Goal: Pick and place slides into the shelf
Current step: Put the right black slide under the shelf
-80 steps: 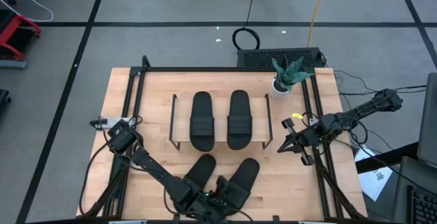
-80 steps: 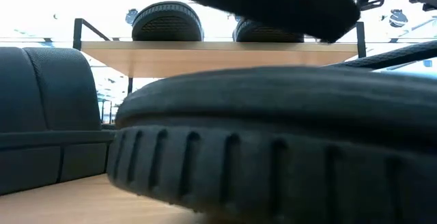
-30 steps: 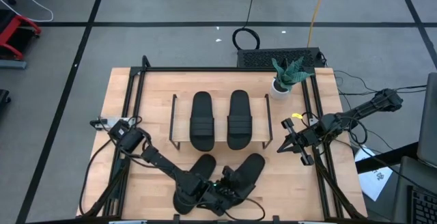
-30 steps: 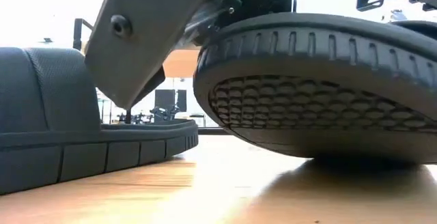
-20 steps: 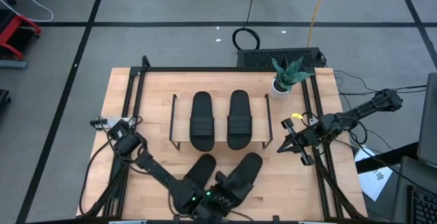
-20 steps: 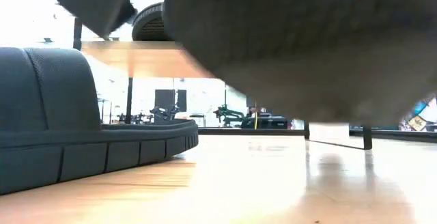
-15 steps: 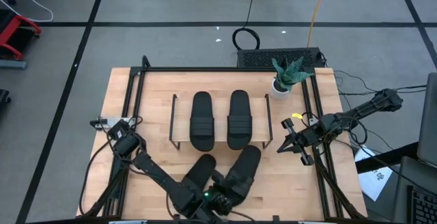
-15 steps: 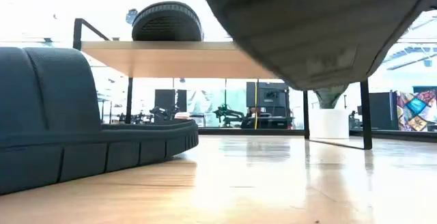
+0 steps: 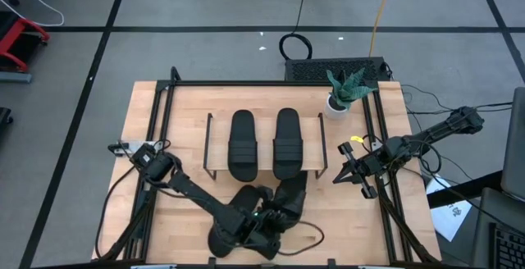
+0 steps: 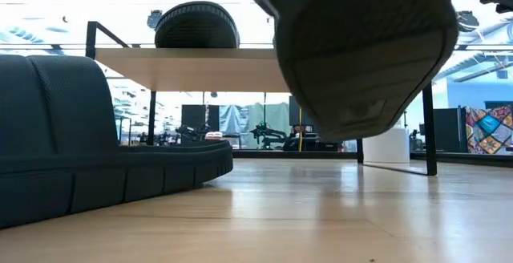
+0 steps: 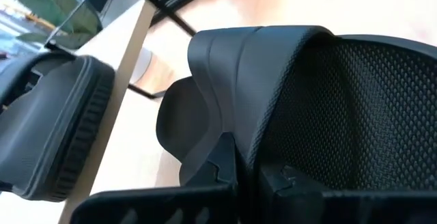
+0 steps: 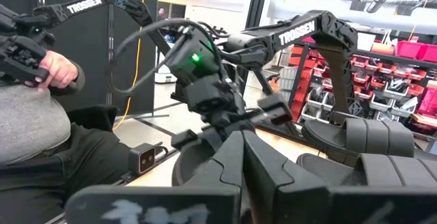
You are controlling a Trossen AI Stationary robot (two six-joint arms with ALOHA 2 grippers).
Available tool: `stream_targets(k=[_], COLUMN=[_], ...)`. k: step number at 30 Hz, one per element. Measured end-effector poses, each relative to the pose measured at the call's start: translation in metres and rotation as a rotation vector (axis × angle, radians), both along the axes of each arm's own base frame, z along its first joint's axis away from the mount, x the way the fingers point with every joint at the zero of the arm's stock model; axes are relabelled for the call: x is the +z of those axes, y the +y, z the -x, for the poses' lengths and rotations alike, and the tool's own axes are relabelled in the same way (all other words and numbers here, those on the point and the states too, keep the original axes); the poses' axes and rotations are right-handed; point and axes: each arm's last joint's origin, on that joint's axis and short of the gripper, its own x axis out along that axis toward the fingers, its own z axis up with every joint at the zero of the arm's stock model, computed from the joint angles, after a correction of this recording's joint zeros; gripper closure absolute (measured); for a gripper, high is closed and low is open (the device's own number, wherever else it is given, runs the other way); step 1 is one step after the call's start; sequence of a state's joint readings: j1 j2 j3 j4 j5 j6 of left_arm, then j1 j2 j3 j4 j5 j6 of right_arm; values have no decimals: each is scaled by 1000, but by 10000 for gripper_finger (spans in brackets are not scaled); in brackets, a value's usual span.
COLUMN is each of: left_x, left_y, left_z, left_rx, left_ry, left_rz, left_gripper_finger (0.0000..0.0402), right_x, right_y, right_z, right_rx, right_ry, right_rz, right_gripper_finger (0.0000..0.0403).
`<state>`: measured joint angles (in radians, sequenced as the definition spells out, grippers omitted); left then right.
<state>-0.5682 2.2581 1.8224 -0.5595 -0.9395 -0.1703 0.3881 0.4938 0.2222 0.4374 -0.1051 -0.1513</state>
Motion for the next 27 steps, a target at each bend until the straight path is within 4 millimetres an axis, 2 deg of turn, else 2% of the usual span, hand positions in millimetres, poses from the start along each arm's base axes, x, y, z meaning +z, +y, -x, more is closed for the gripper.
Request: stream_targets(k=[13, 22, 27], left_x=[-21, -46, -51], left_y=[35, 52, 58], left_z=[-10, -25, -29], left_rx=[100, 132, 175], left_ry=[5, 29, 4], left_rz=[-29, -75, -114], left_gripper_finger=[401, 402, 402], right_x=[0, 0, 0], right_y=[0, 0, 0], right_z=[0, 0, 0], right_rx=[-2, -3, -3], right_ry=[-8, -9, -9], right_rz=[16, 19, 19], right_gripper_finger=[403, 403, 403])
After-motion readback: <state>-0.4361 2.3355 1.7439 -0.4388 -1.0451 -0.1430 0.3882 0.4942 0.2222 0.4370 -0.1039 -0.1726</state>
